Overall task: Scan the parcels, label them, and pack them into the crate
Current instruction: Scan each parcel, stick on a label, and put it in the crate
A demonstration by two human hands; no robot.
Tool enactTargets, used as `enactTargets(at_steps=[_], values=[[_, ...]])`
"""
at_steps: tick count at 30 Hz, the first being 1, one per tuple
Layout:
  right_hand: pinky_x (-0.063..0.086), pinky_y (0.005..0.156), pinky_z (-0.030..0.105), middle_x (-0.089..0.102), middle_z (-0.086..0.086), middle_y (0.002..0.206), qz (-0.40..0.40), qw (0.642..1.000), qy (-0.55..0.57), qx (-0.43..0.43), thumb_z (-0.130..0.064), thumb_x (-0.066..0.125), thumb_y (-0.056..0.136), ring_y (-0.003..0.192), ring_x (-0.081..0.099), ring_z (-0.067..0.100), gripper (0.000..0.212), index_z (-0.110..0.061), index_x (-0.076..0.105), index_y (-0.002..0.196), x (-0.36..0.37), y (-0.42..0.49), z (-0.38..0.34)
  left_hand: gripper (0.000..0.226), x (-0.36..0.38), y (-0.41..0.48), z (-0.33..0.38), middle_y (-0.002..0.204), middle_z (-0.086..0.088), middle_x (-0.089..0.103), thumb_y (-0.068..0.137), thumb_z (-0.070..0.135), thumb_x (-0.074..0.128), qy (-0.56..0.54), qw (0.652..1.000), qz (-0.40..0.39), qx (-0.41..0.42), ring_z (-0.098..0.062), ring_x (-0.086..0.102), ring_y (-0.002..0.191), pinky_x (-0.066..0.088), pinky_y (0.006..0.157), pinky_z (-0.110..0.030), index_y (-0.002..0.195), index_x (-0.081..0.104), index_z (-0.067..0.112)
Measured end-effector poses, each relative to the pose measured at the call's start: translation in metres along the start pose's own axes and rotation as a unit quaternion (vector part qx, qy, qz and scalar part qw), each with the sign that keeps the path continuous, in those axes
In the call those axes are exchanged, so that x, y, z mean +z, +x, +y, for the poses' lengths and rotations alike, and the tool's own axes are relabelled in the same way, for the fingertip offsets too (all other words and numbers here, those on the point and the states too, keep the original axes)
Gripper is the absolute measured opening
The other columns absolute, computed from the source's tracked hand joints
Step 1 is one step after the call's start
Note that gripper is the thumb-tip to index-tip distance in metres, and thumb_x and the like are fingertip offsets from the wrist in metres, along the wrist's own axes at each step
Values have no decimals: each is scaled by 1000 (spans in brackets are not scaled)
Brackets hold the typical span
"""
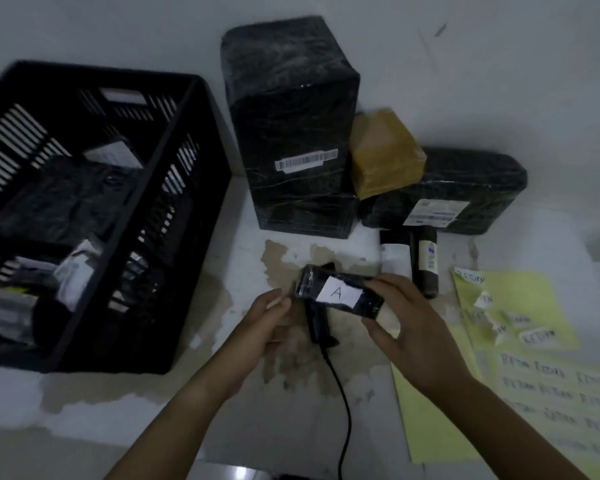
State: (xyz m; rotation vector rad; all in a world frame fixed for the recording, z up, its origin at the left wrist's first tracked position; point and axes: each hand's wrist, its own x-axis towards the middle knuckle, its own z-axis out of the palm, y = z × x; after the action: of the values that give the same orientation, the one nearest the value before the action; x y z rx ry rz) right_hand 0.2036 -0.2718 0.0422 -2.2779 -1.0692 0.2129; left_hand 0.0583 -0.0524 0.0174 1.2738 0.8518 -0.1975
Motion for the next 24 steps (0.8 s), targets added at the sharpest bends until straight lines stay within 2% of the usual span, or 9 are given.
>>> enactTargets(at_steps=[3,6,8,10,12,14,16,20,24], values=[[47,94,24,44,-15,135,4,1000,24,-10,-22,69,89,119,49,5,51,-28,50,137,10,-7,-30,59,-5,-24,14,120,12,73,81,67,68,-7,999,-12,34,-13,71,107,53,93,-33,133,52,43],[45,95,19,44,-17,134,4,999,20,-27,-22,72,88,119,49,2,52,-31,52,135,20,-9,-53,48,-7,-39,17,114,5,75,87,48,70,1,997,8,75,-12,73,105,55,93,-36,130,57,33],[40,97,12,41,-19,136,9,999,33,-33,-23,72,87,122,47,0,54,-34,50,135,27,-7,-64,37,-11,-45,16,112,-1,76,92,36,71,-31,995,34,90,-18,73,105,57,95,-42,126,59,29],[38,96,9,37,-23,140,18,996,83,2,-28,71,88,124,43,-5,59,-39,43,139,36,-5,-67,41,-16,-47,16,114,-6,74,88,33,75,-68,991,53,99,-24,72,107,56,99,-46,126,60,28],[44,94,16,35,-25,140,22,986,144,76,-37,71,87,121,46,-6,66,-42,35,142,50,-2,-56,49,-23,-50,16,114,-7,73,80,33,77,-98,986,73,110,-26,72,106,56,98,-46,125,60,26],[50,93,29,35,-18,143,4,978,152,144,-41,70,86,122,50,5,70,-40,31,144,68,0,-35,50,-30,-51,16,118,-5,73,78,30,76,-123,981,87,119,-24,71,109,57,96,-42,125,59,23],[49,97,35,34,-4,149,-39,971,134,197,-39,71,86,128,49,20,77,-31,27,149,89,1,-14,46,-36,-52,15,121,-4,73,82,25,74,-140,978,95,121,-23,70,112,58,92,-38,126,59,20],[47,97,35,31,11,152,-139,947,96,273,-37,73,85,130,47,30,89,-13,21,153,121,10,5,37,-43,-56,13,119,-6,74,90,14,69,-182,972,102,108,-25,70,112,58,83,-30,126,60,19],[50,92,38,42,17,144,-136,945,78,288,-32,76,84,122,53,34,88,-8,23,150,139,39,8,38,-49,-54,25,120,-8,74,92,12,68,-219,963,105,114,-30,67,118,58,76,-26,129,57,16]])
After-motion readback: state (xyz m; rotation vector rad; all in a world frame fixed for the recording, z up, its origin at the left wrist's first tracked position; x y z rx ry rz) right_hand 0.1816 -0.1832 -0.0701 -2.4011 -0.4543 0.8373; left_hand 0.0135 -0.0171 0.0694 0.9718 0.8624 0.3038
